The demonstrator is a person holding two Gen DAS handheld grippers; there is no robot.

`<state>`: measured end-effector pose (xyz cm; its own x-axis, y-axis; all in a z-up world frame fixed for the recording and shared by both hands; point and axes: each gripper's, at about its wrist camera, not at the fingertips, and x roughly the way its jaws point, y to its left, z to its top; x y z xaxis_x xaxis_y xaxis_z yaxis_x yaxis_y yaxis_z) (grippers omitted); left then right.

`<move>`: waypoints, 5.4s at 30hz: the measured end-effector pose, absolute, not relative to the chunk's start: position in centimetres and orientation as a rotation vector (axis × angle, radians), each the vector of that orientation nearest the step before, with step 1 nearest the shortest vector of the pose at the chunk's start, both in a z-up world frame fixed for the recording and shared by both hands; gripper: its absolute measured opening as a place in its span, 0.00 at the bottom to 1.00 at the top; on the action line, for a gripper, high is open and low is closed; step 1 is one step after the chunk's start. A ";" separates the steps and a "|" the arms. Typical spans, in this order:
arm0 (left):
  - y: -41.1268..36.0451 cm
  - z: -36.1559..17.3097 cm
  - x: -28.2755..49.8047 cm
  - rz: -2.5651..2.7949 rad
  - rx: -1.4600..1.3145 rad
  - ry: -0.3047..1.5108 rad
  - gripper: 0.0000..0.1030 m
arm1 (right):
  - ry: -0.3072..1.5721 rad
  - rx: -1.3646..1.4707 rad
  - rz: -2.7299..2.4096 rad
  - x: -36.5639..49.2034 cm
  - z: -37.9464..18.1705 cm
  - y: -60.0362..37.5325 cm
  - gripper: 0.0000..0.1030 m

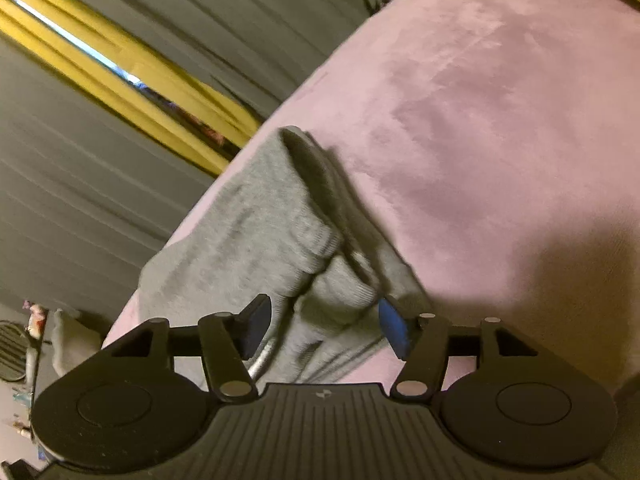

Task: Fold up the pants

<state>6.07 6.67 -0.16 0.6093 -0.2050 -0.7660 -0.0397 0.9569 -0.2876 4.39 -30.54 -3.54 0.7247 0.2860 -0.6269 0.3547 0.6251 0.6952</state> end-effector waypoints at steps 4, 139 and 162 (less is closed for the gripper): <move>6.6 -0.5 5.8 -0.091 -0.280 0.920 0.90 | 0.767 1.076 -0.016 5.4 -5.4 -31.7 0.61; 2.0 6.6 -5.7 0.054 0.023 0.886 1.00 | 0.806 0.008 0.112 -6.7 4.2 -17.6 0.96; -0.5 0.8 -2.3 -0.008 0.142 0.963 1.00 | 0.749 0.049 0.083 -4.3 1.2 -18.0 0.96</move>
